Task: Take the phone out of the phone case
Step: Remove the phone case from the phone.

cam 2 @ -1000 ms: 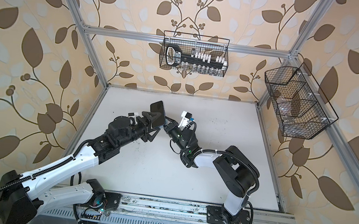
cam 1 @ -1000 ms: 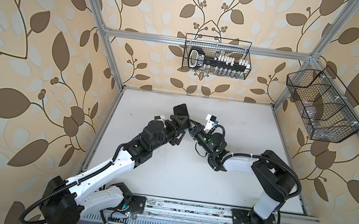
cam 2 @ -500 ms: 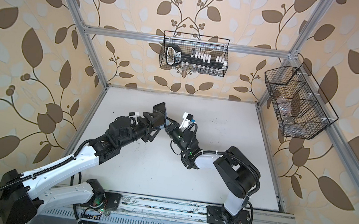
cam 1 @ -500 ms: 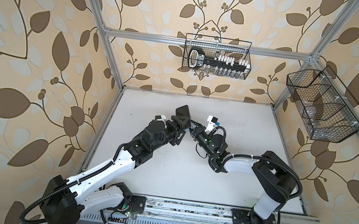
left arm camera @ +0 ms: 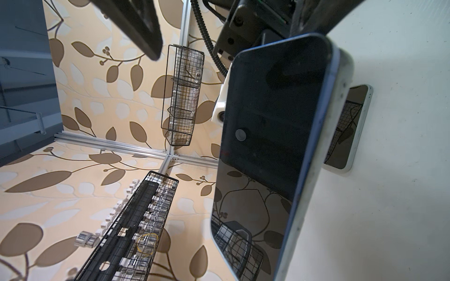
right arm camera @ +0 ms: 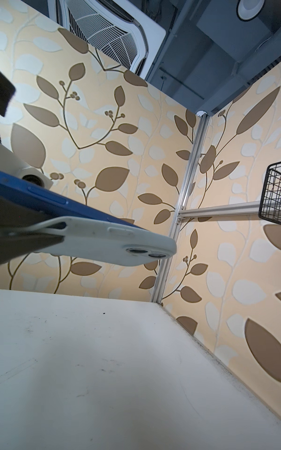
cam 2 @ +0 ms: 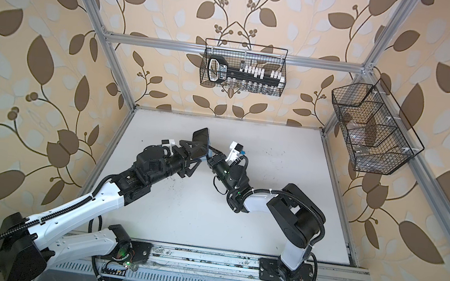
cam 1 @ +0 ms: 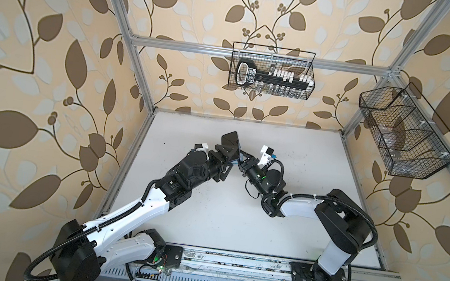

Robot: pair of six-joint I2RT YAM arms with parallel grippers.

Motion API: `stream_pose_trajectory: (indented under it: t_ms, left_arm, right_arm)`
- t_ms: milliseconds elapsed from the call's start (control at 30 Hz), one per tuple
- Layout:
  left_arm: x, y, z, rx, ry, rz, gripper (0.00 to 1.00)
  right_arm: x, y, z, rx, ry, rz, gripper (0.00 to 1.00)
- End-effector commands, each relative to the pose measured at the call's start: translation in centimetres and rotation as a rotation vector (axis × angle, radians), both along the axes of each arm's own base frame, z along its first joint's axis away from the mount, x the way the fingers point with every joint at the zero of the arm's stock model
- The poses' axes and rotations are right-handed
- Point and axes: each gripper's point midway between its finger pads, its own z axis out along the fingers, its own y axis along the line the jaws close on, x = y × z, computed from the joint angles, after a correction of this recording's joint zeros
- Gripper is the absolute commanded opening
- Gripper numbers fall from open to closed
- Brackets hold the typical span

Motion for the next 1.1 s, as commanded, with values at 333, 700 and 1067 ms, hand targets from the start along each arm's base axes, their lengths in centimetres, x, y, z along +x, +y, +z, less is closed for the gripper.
stream_pose_trajectory:
  t_ms: [333,700,1067]
  left_arm:
    - [1.8,0.2,2.2,0.016,-0.066,0.056,0.86]
    - [1.8,1.5,2.6,0.091,-0.083,0.104,0.82]
    - [2.2,1.4,2.8,0.099,-0.088,0.114,0.79]
  right_arm:
    - [-2.0,1.4,2.1,0.187,-0.039,0.077,0.0]
    - [-2.0,1.4,2.0,0.229,-0.021,0.067,0.0]
    - [-2.0,1.8,1.7,0.249,-0.006,0.071,0.0]
